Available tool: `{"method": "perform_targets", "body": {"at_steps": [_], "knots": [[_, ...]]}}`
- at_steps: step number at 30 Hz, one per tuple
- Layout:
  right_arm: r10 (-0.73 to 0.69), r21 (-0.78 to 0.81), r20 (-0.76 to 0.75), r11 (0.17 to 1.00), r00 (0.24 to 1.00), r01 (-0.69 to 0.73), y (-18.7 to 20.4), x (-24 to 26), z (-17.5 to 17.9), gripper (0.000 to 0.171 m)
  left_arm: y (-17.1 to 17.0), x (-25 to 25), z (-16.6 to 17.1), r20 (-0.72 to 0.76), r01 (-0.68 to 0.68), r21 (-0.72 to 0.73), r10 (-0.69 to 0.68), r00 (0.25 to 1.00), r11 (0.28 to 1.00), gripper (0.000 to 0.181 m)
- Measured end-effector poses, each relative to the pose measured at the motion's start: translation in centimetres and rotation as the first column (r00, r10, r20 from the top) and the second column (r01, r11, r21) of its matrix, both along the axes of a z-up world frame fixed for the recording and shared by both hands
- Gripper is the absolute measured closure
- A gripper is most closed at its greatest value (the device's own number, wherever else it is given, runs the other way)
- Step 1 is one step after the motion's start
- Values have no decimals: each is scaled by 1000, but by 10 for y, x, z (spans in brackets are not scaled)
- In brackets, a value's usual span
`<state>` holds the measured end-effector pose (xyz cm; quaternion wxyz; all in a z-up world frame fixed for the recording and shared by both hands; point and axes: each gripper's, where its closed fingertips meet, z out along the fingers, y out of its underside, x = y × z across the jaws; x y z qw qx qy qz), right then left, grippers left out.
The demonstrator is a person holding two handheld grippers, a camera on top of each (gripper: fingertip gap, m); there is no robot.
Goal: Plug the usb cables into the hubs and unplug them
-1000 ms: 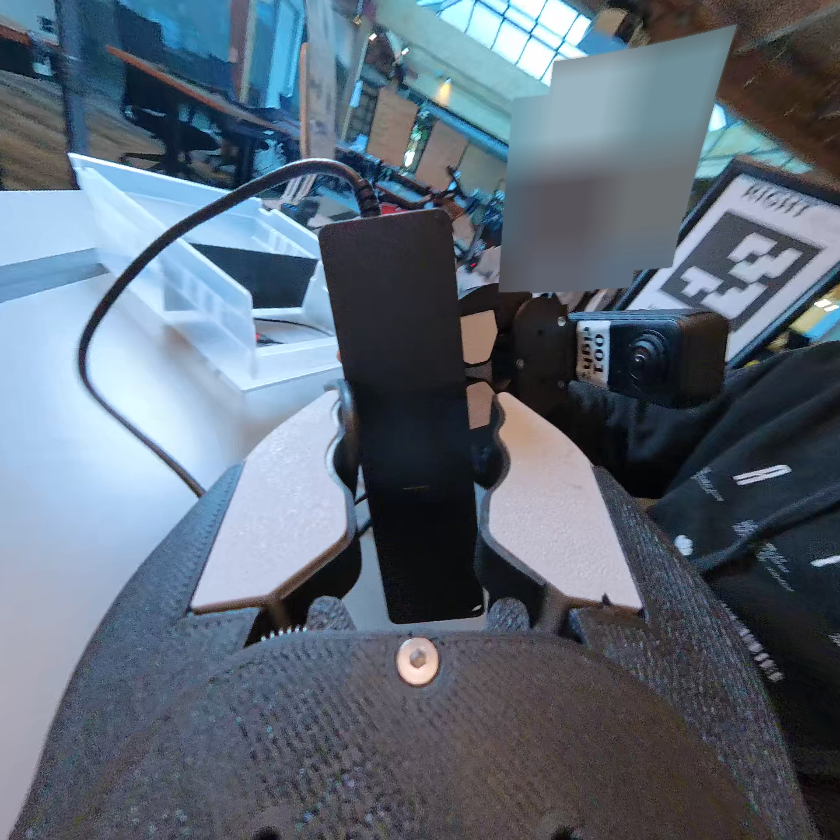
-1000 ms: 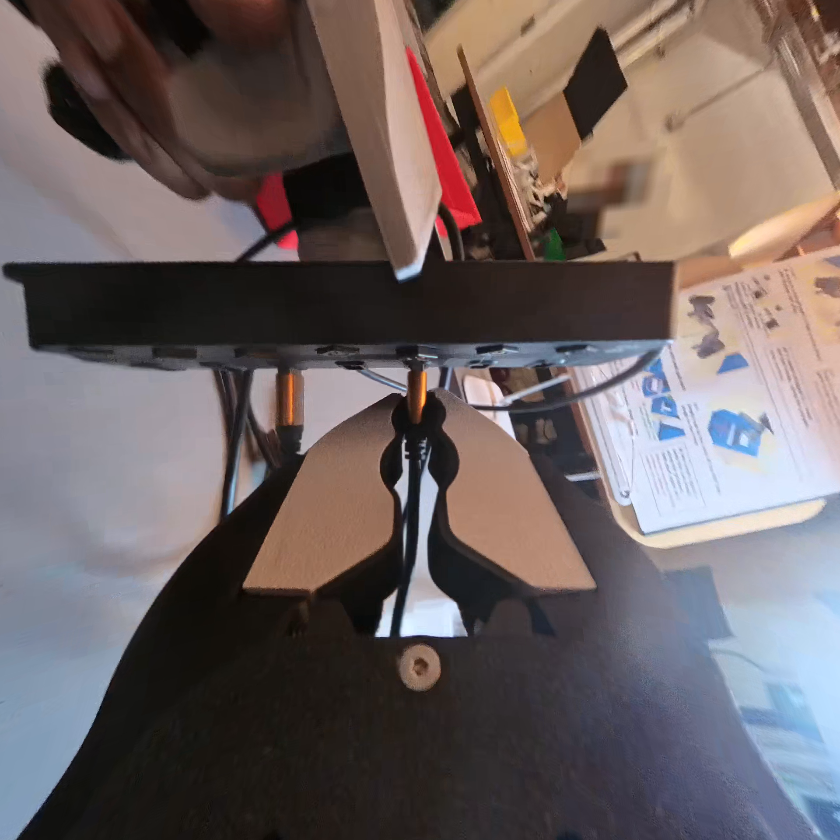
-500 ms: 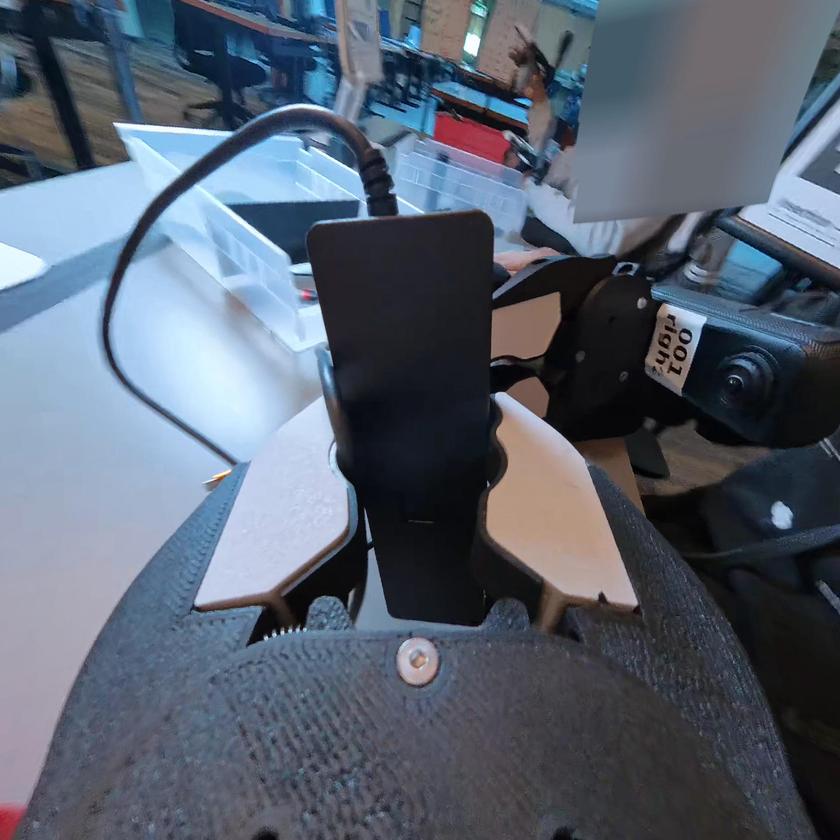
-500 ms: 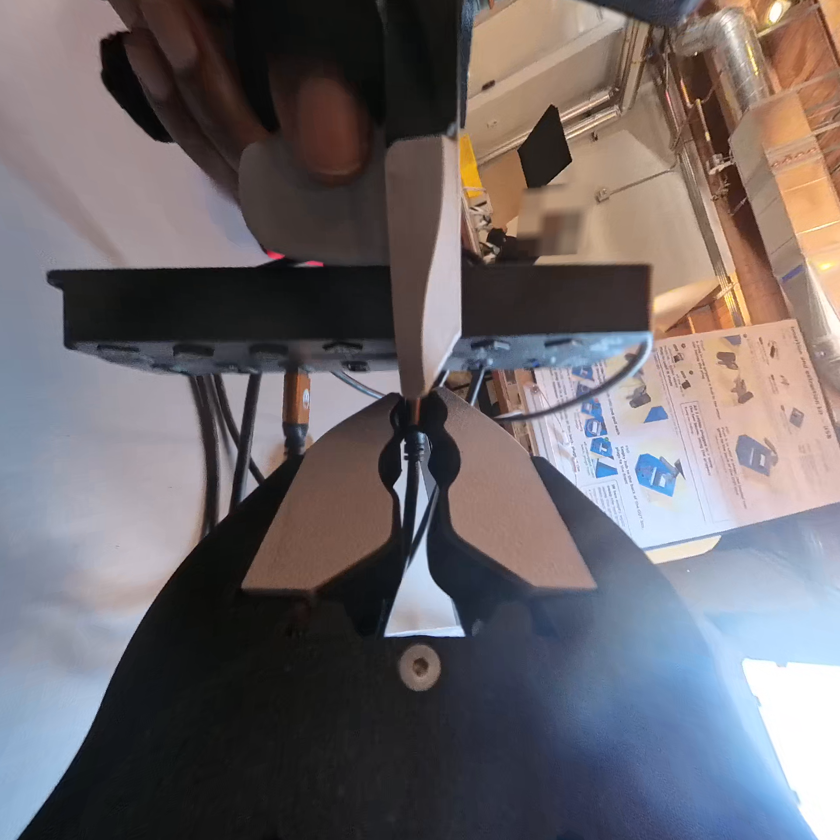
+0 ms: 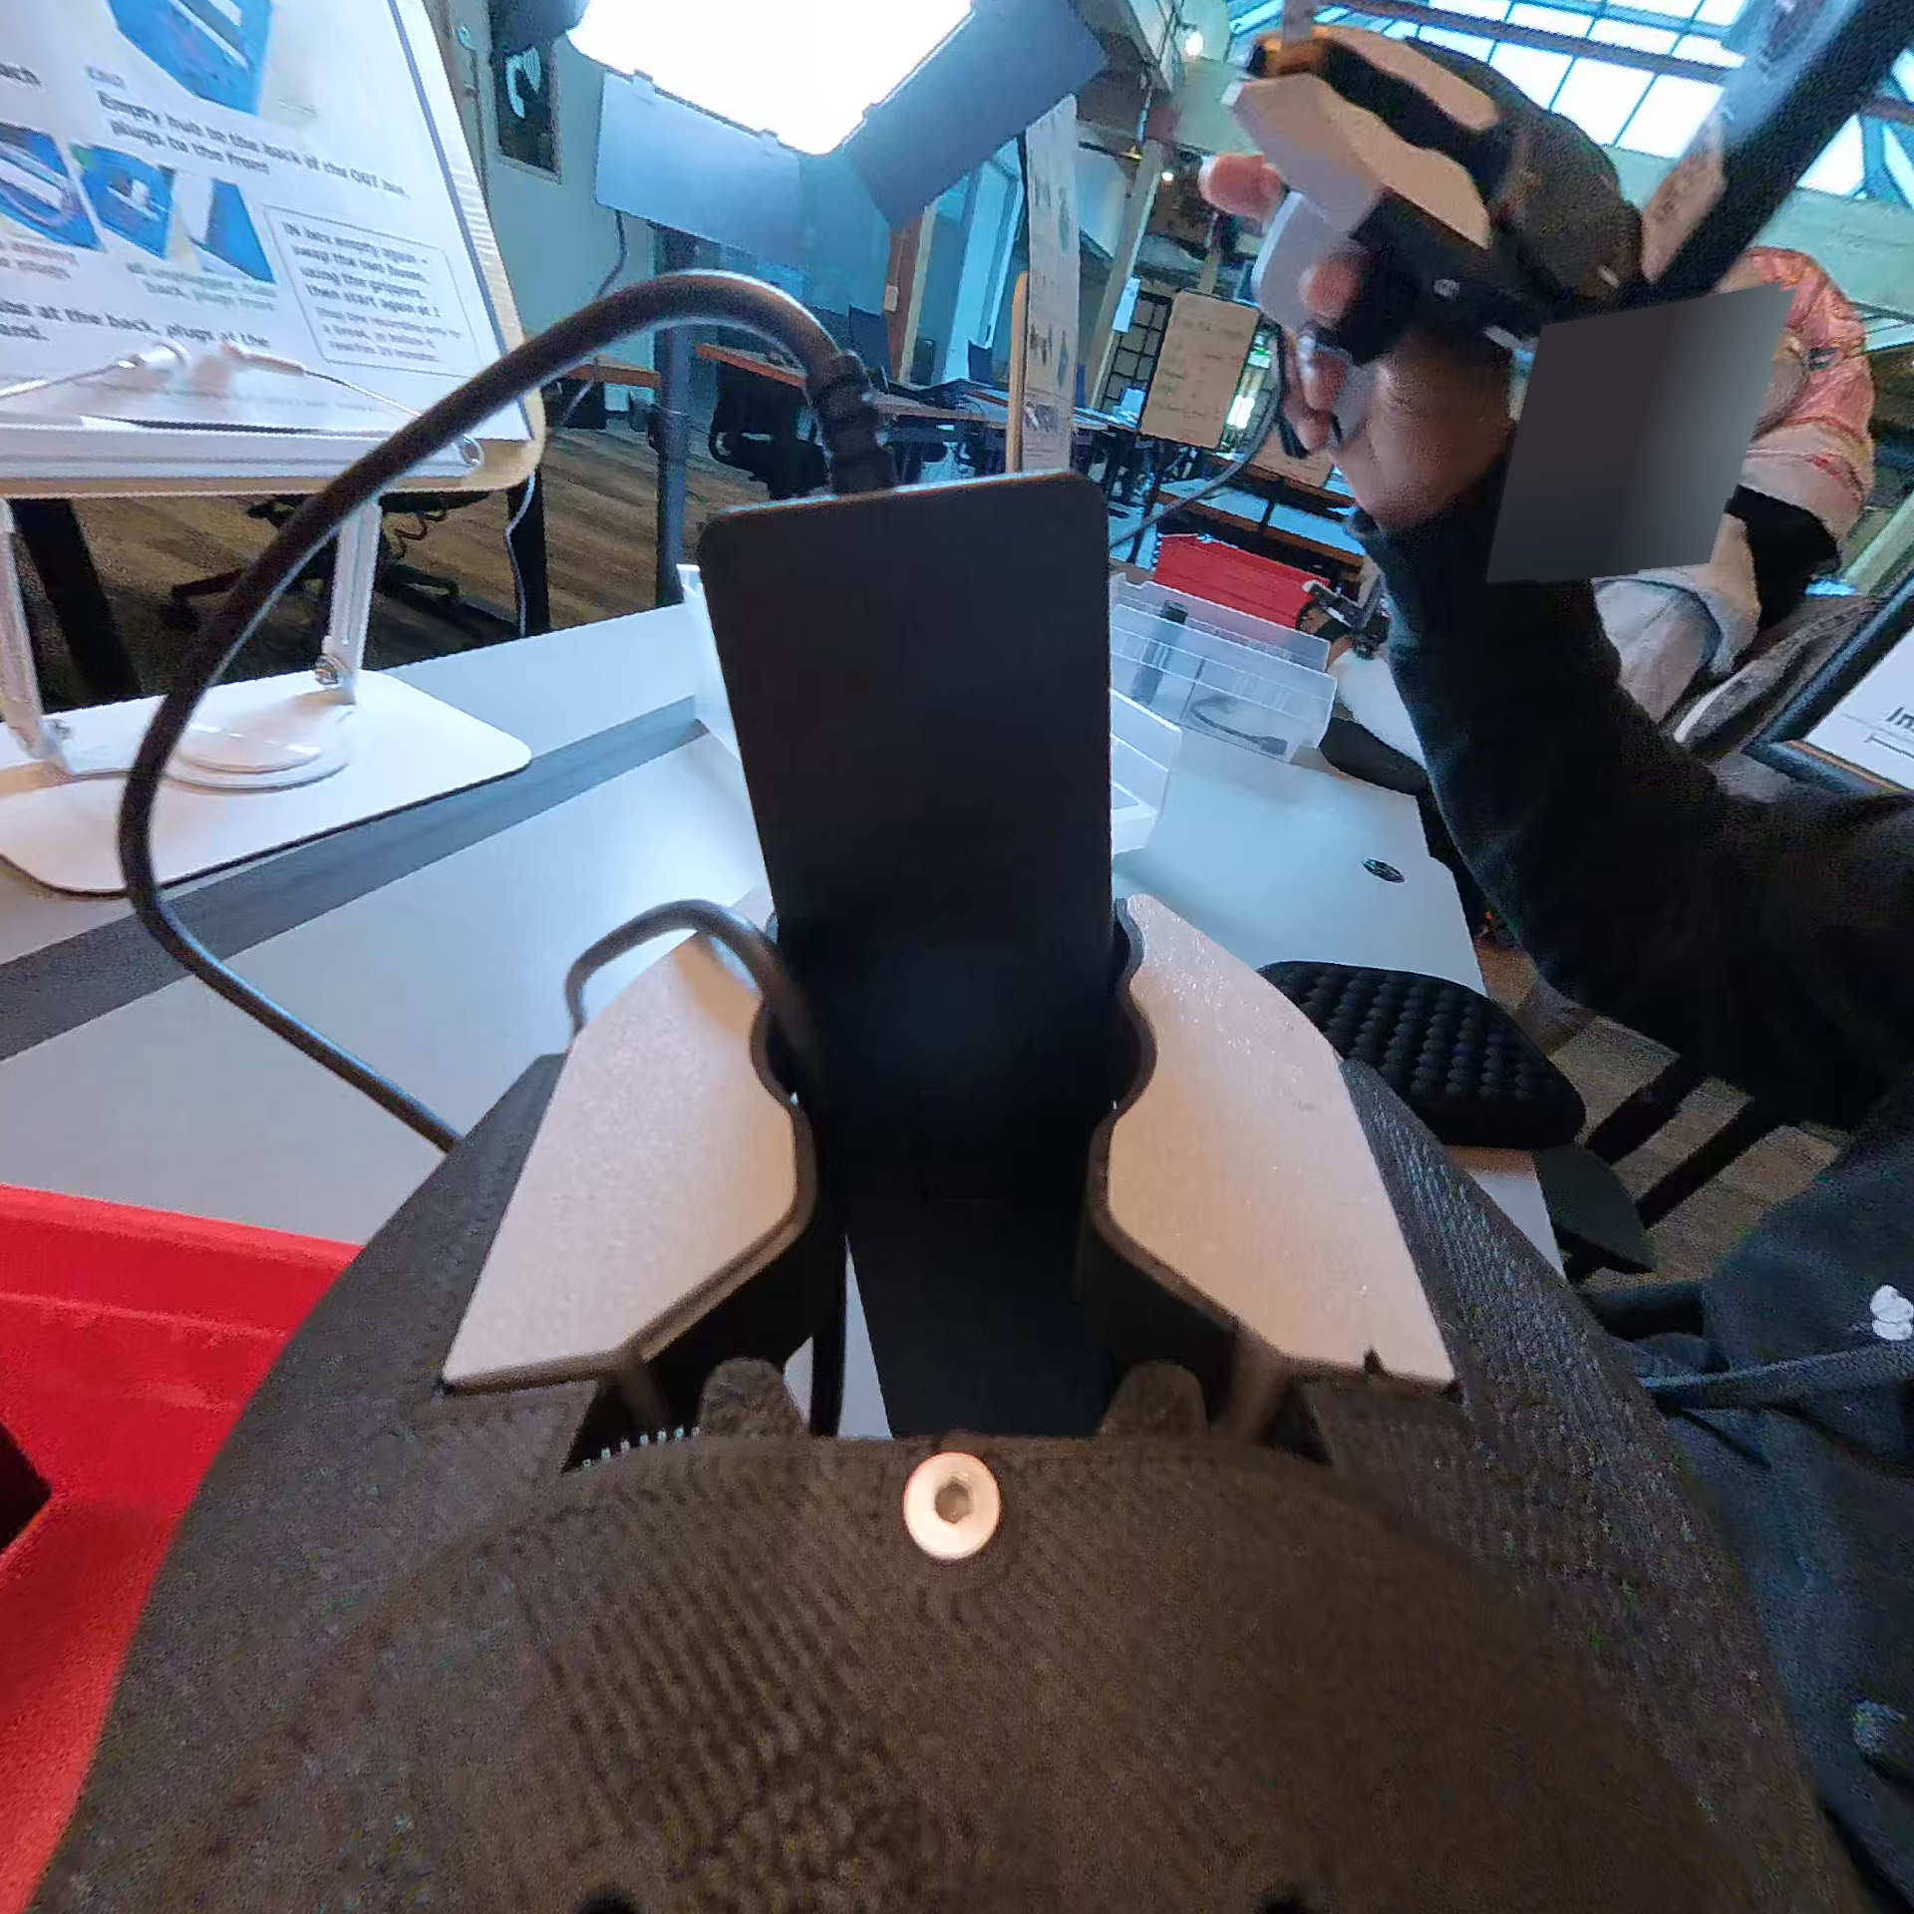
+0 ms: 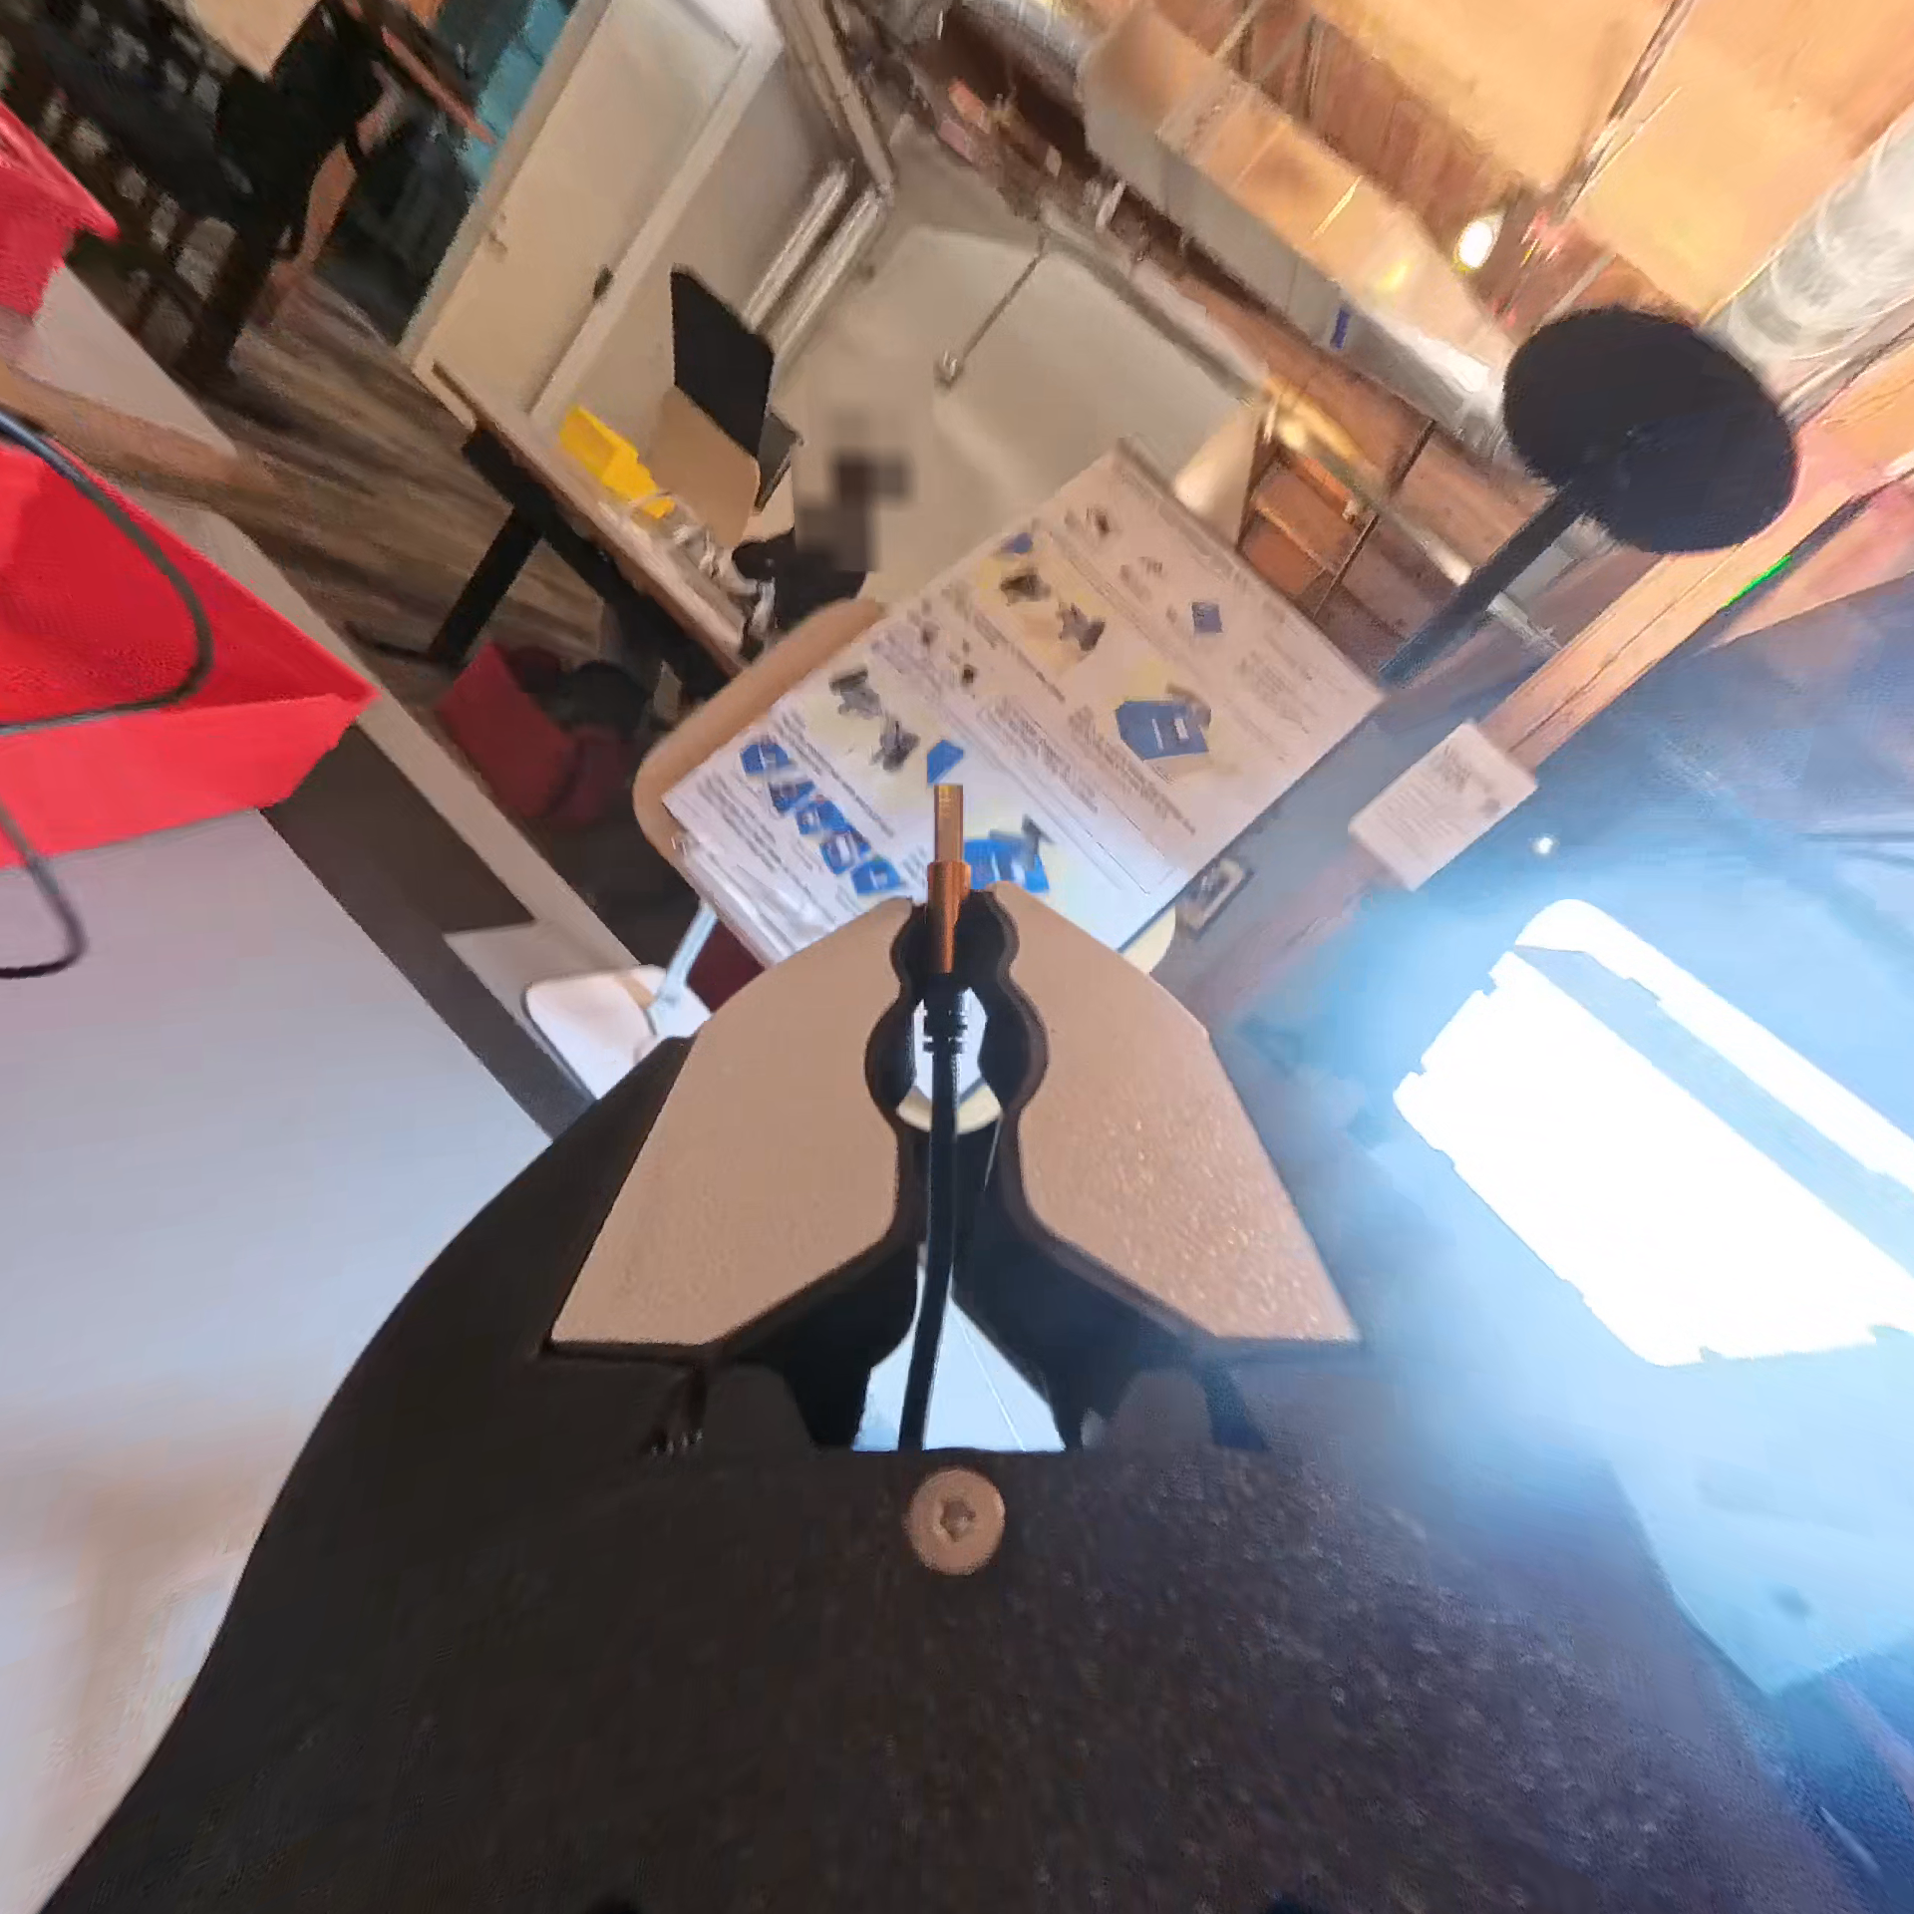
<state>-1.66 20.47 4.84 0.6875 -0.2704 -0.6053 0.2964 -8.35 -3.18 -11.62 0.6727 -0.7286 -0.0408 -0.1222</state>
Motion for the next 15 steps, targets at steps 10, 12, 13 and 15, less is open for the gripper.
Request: {"method": "perform_targets", "body": {"at_steps": [10, 12, 13, 15], "knots": [[-135, -103, 477, 973, 868, 208, 77, -42, -153, 147, 3, 25, 15, 30, 105, 65, -107, 994, 992, 124], [-80, -173, 447, 969, 891, 174, 62, -43, -157, 139, 4, 29, 15, 45, 134, 76, -137, 989, 988, 124], [-30, -212, 426, 968, 904, 132, 47, -43, -157, 139, 5, 31, 14, 53, 143, 79, -148, 988, 987, 124], [125, -288, 400, 958, 908, -5, 0, -41, -157, 138, 8, 34, 11, 73, 159, 78, -164, 984, 984, 124]]}}
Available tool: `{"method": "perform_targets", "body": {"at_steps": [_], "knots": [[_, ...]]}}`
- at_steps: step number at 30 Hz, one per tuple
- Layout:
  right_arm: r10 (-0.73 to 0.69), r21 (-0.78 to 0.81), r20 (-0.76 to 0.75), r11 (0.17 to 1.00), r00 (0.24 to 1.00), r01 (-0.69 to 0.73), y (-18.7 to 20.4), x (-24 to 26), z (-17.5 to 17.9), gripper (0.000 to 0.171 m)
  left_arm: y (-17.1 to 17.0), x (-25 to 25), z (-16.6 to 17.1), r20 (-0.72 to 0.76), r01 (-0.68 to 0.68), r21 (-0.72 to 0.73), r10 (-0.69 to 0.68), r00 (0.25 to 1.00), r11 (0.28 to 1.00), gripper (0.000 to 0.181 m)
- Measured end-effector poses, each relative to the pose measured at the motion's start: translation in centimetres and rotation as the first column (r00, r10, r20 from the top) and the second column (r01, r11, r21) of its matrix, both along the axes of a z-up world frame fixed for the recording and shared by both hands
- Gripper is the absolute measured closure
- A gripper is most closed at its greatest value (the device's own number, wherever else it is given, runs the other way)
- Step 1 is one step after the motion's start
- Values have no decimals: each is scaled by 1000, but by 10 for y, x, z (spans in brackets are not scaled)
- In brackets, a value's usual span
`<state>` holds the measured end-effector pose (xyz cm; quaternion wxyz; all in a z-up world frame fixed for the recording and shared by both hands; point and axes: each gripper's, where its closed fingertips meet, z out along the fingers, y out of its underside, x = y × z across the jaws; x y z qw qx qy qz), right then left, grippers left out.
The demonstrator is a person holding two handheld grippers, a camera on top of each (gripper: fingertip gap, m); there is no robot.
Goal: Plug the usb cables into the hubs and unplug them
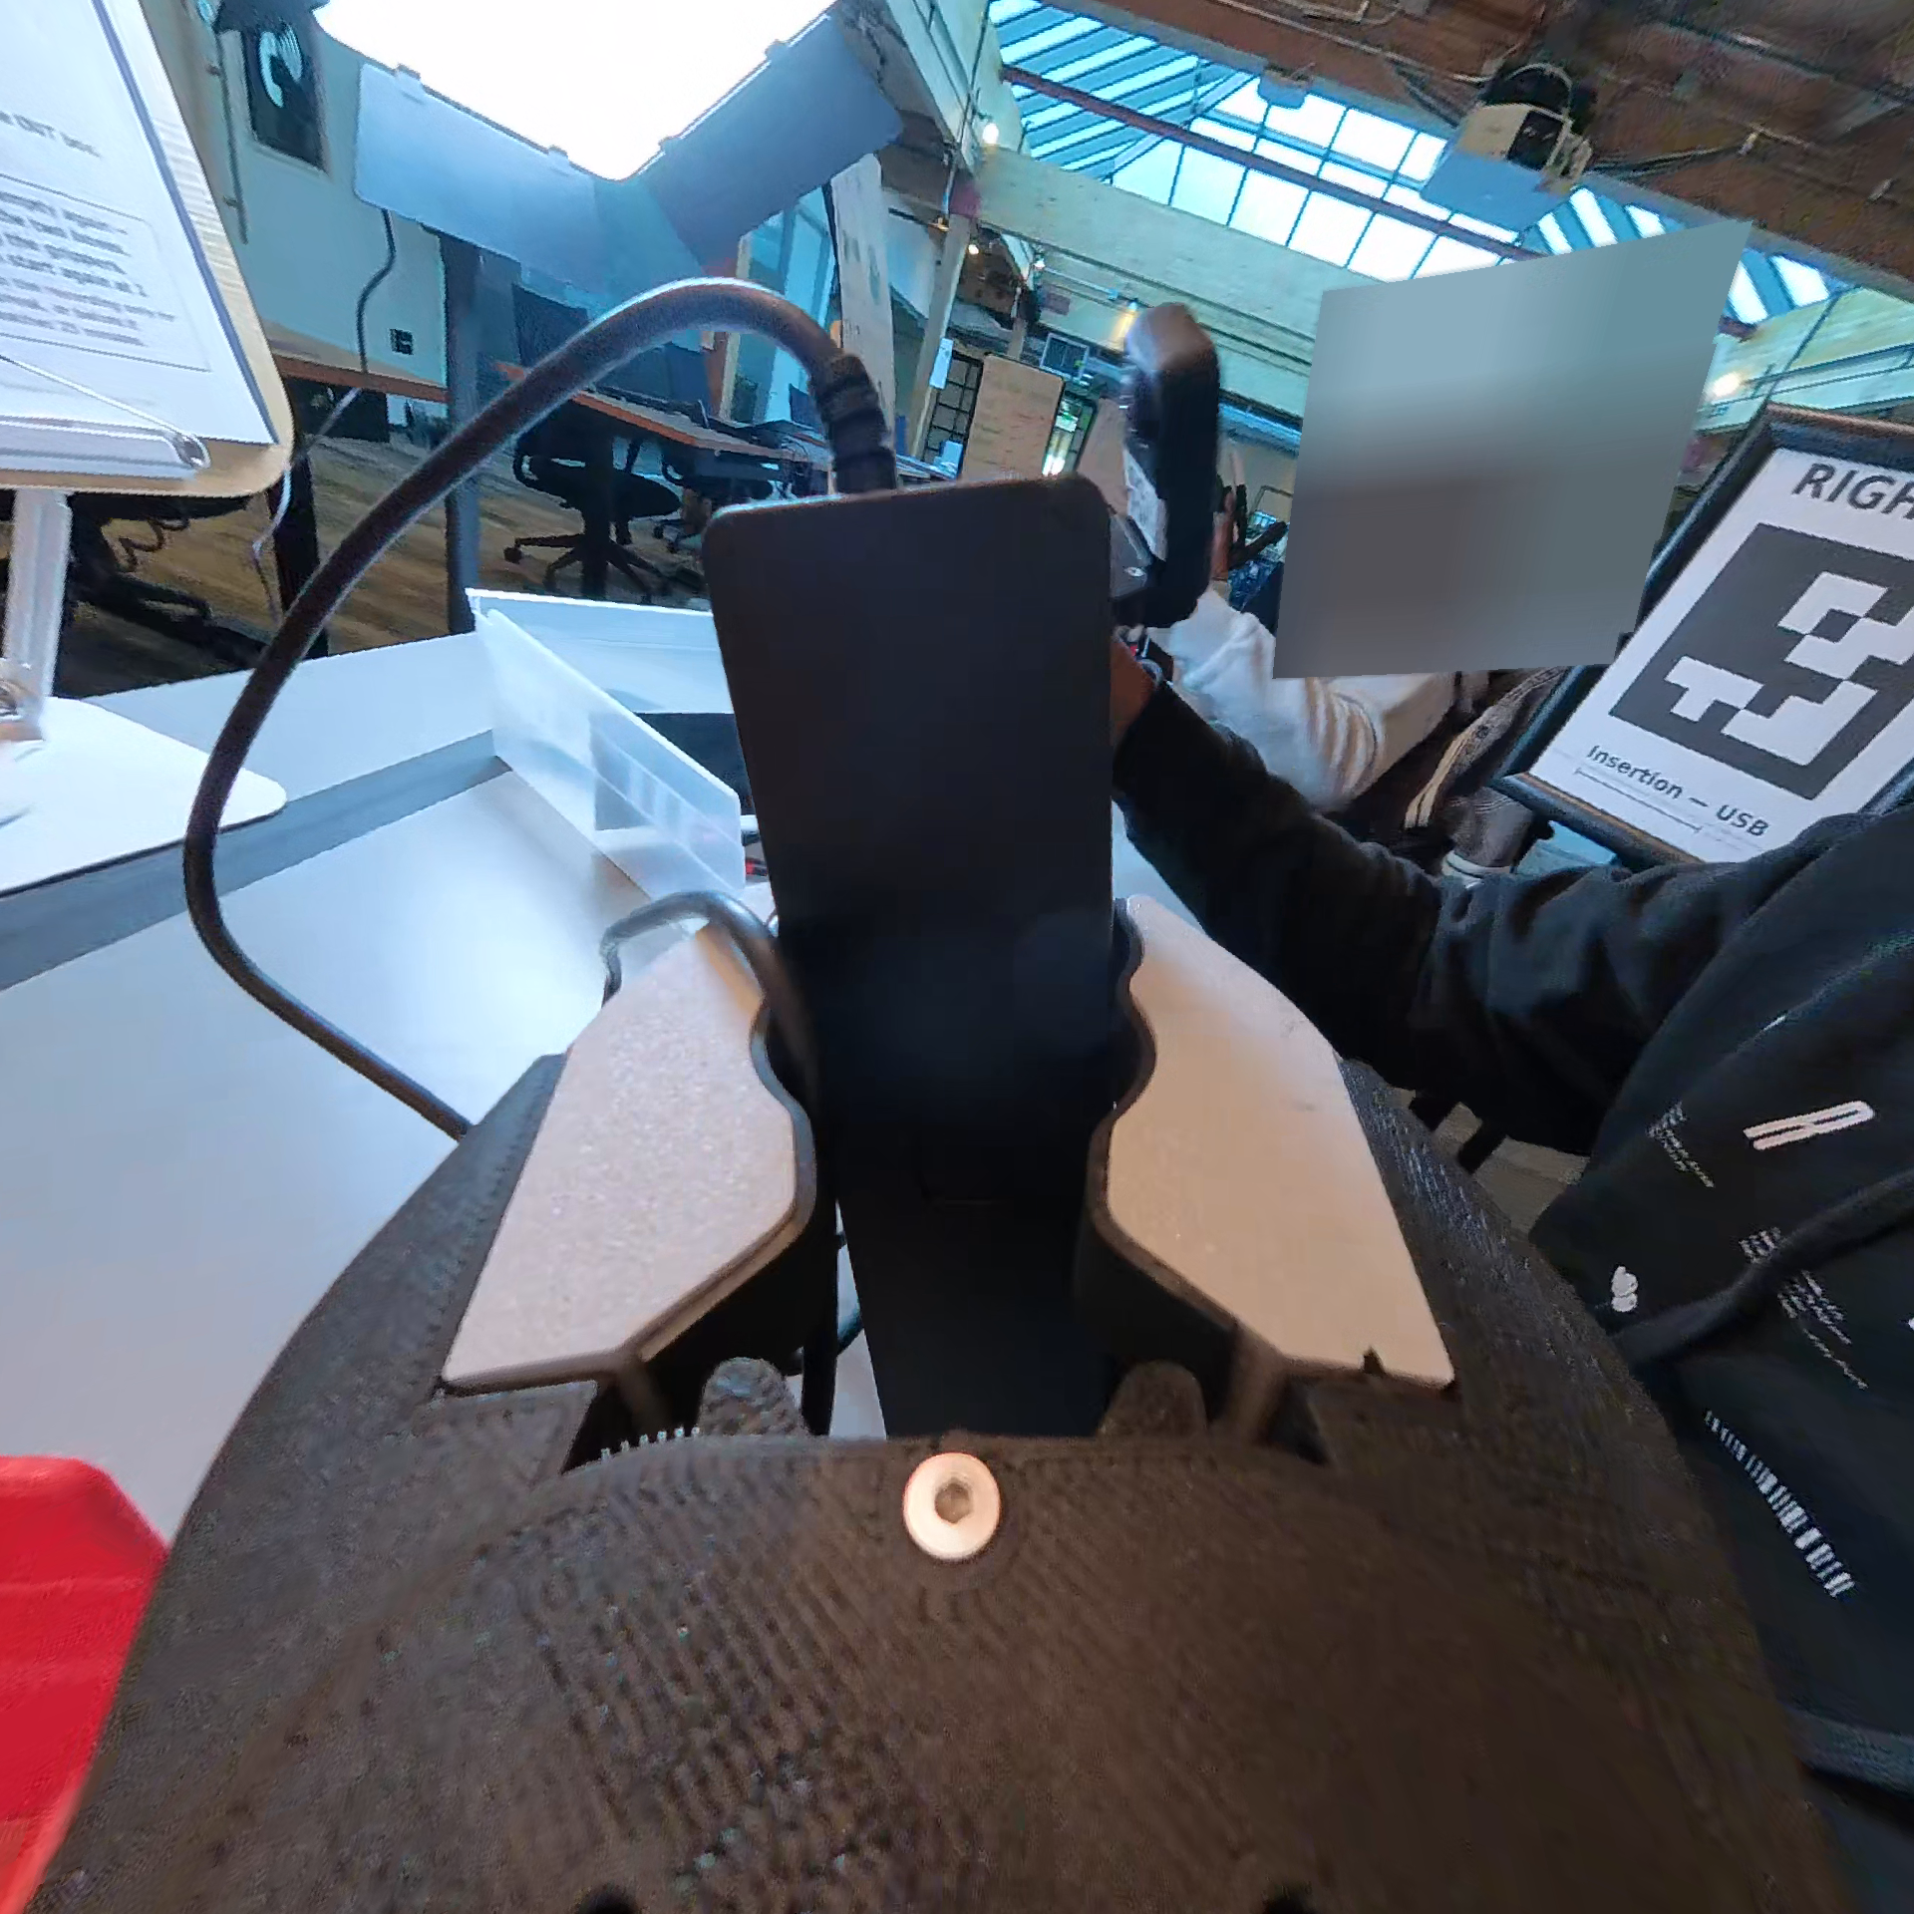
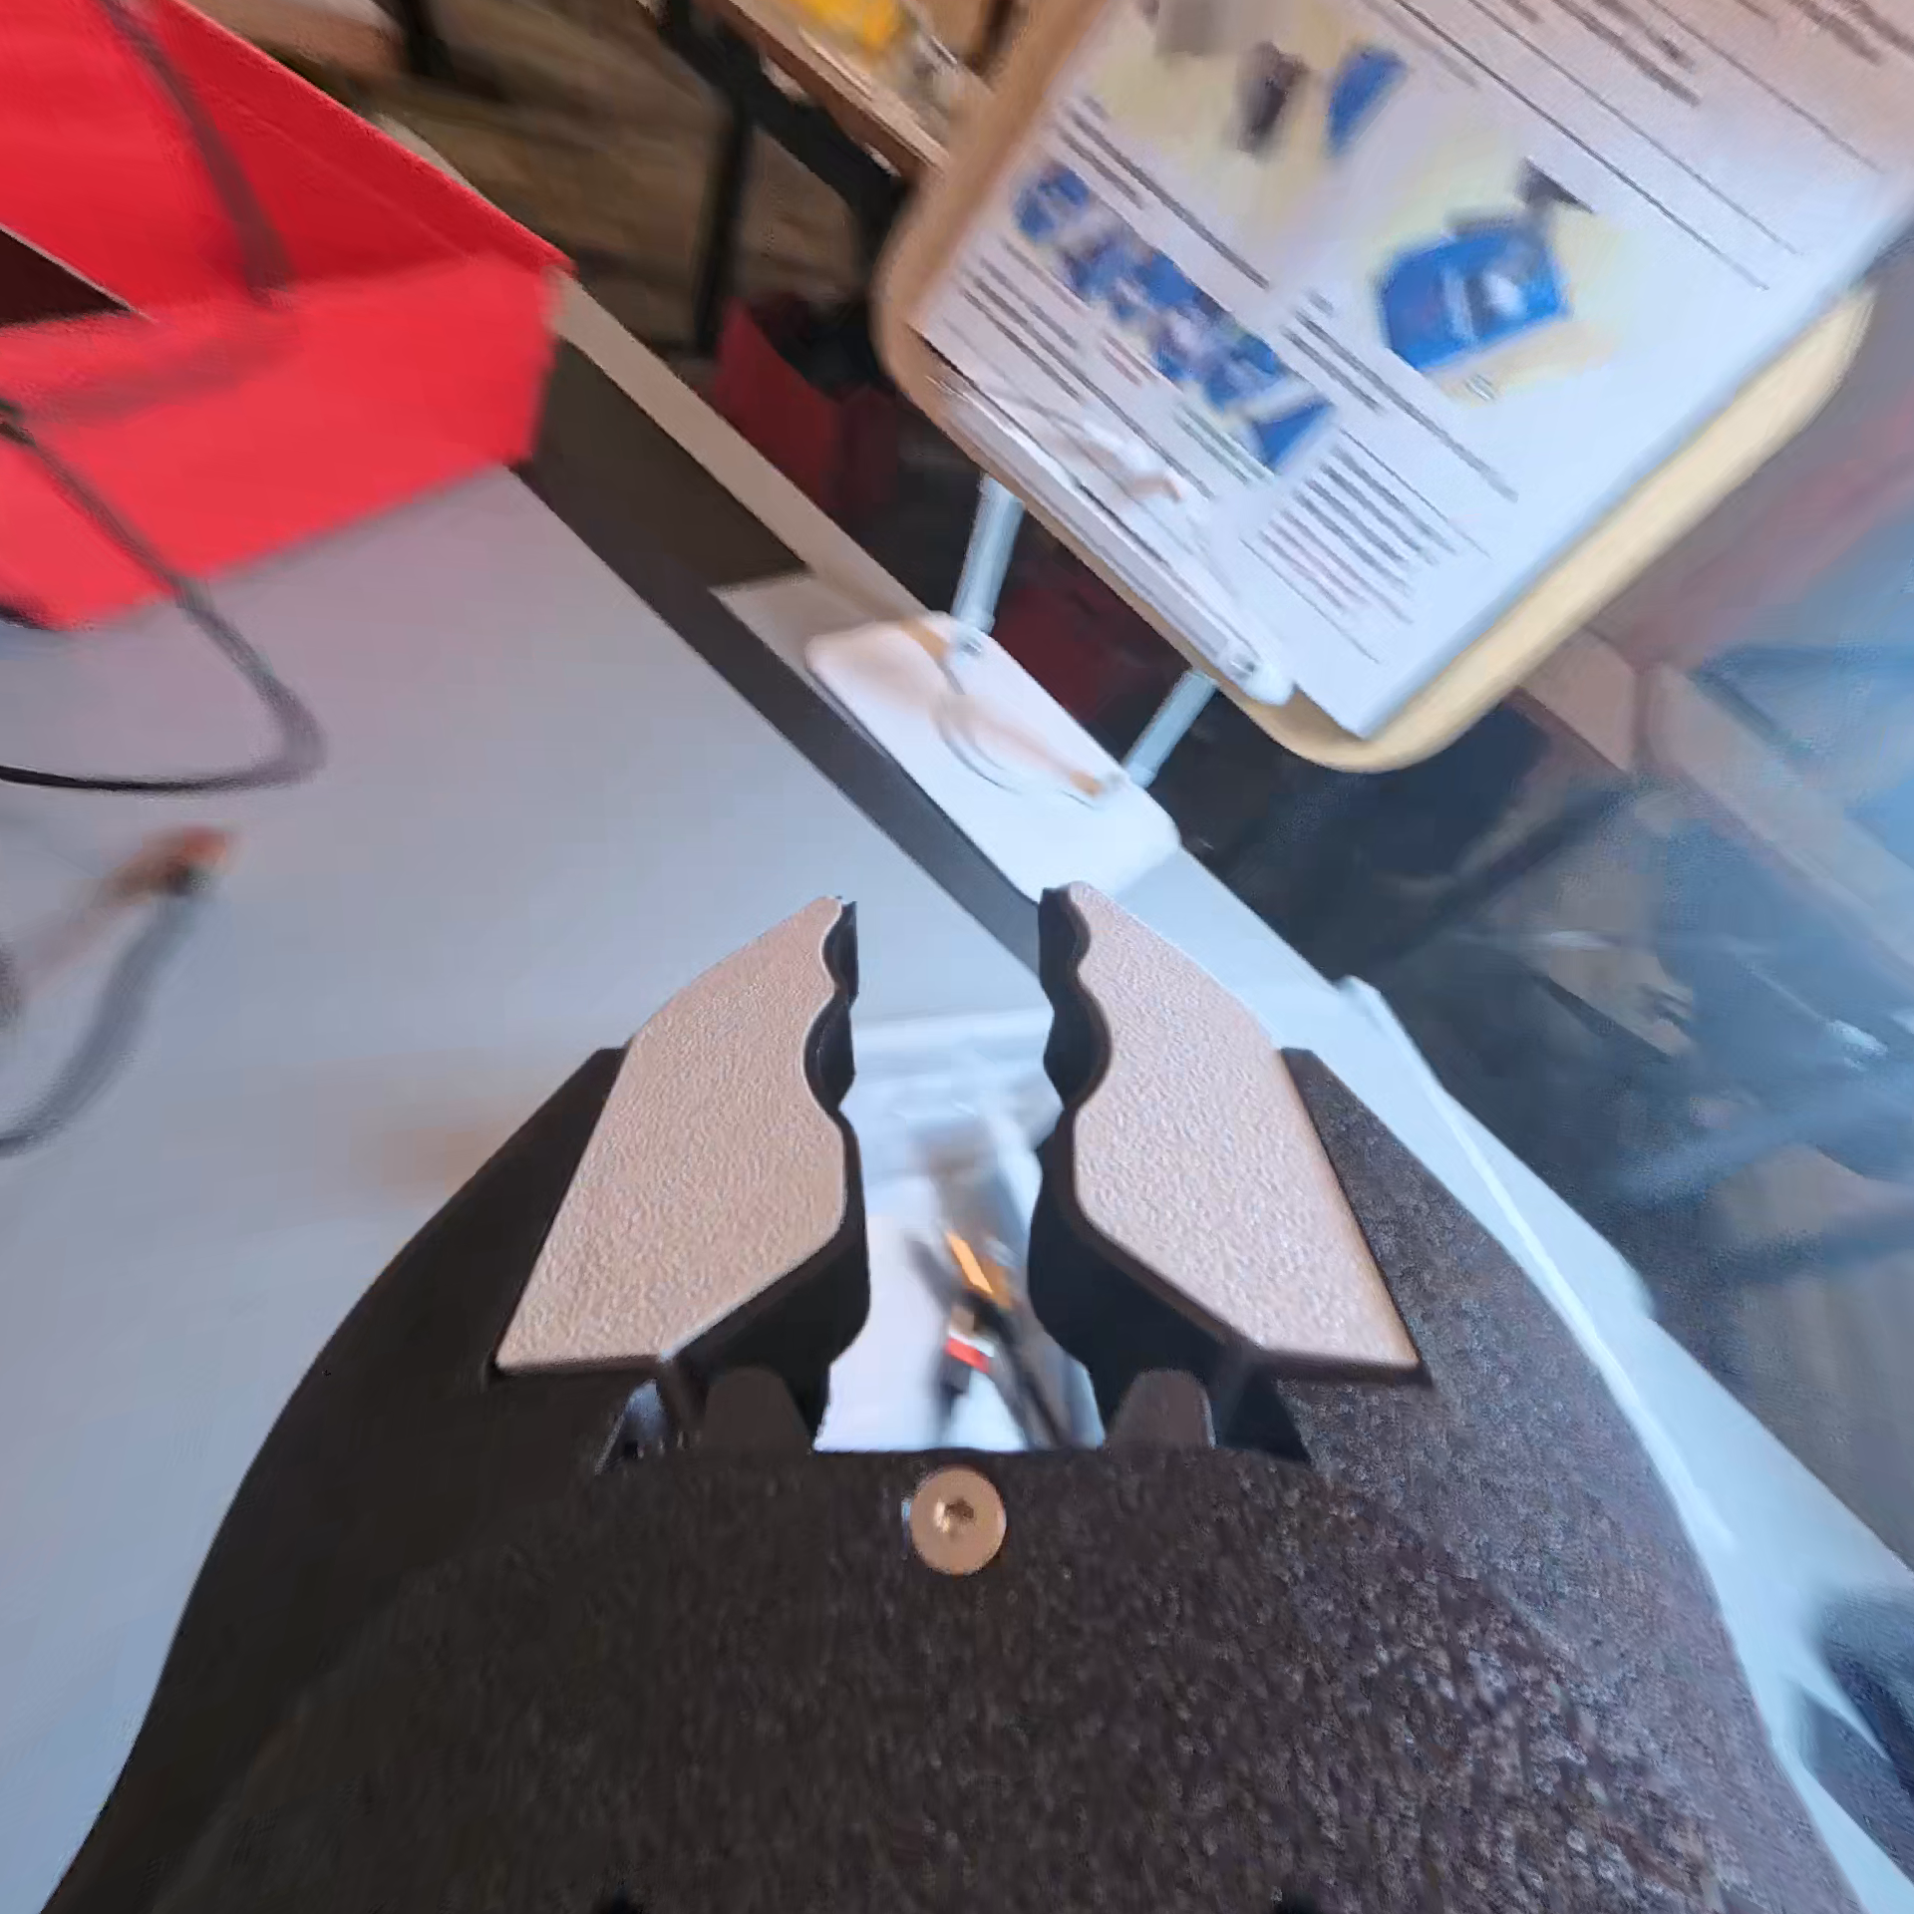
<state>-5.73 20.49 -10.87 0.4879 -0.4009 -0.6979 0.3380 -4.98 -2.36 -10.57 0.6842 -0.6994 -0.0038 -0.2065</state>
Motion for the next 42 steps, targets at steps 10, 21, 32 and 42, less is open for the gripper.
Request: {"method": "perform_targets", "body": {"at_steps": [10, 21, 32, 42], "knots": [[438, 462, 116, 771, 891, -439, -206, 23, -71, 146, 29, 20, -27, 63, 22, -80, -17, 998, 997, 125], [421, 469, 166, 762, 892, -446, -219, 29, -79, 145, 34, 12, -24, 153, -39, -53, 46, 987, 998, 126], [323, 630, 47, 725, 945, -279, -194, 8, -82, 162, 33, 2, -34, 123, -103, -151, 122, 985, 983, 126], [399, 637, 12, 703, 917, -315, -197, 21, -75, 163, 37, 41, -61, -41, 63, -235, -75, 996, 970, 104]]}}
